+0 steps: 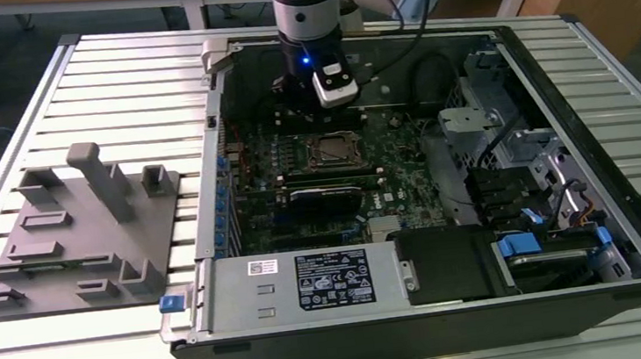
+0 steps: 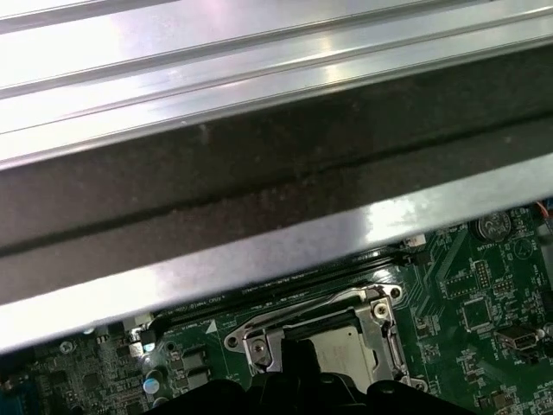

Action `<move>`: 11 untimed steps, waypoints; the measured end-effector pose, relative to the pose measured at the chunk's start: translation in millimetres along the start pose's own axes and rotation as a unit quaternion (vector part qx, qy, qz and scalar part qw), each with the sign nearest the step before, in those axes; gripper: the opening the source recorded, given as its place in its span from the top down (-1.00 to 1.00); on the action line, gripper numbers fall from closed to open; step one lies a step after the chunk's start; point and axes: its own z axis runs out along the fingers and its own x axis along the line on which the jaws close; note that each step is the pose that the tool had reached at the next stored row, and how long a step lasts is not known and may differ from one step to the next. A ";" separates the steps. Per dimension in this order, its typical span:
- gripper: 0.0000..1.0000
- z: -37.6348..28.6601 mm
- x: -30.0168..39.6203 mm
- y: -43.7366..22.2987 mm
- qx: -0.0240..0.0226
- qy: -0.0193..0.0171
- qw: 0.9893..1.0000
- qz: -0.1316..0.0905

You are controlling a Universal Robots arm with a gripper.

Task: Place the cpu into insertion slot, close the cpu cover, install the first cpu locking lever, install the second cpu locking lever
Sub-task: 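Install the first cpu locking lever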

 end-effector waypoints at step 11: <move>0.80 1.0 -0.3 0.1 0.008 0.029 1.000 0.000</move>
